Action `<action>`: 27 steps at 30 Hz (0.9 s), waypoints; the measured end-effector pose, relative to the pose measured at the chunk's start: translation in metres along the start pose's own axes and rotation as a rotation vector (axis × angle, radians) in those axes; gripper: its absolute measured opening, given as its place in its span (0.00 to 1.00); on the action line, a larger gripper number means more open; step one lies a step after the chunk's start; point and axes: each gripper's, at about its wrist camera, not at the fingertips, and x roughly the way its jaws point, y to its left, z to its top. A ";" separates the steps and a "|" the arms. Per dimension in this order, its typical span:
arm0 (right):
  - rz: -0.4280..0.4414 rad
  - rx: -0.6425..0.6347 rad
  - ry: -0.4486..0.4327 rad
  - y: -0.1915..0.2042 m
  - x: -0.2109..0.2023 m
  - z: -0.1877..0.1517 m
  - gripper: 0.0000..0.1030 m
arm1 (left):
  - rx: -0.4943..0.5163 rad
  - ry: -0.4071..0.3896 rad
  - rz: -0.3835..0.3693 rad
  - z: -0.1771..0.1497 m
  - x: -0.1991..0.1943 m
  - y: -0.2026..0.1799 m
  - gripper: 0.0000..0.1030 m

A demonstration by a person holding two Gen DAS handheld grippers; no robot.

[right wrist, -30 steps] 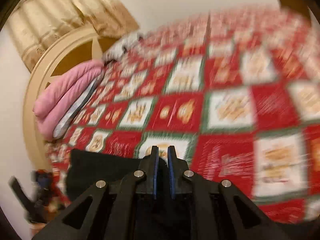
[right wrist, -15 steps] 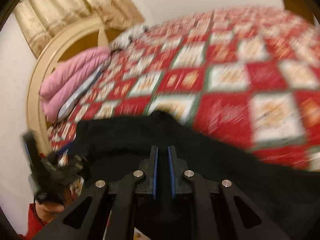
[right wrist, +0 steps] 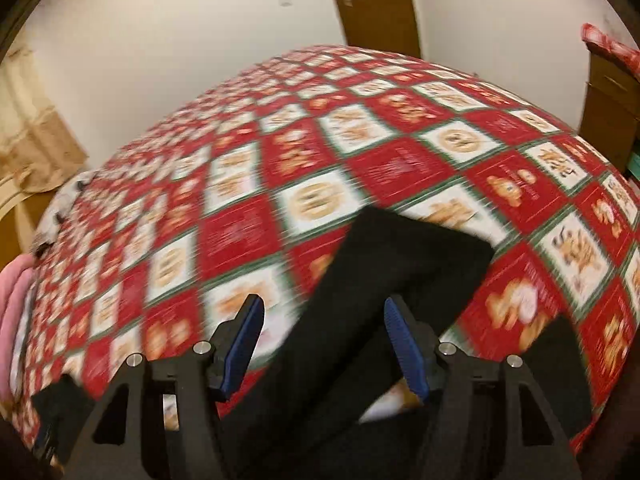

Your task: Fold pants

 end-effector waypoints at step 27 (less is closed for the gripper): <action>0.286 0.317 -0.163 -0.070 -0.114 -0.075 0.06 | -0.006 0.020 0.010 0.001 0.001 -0.001 1.00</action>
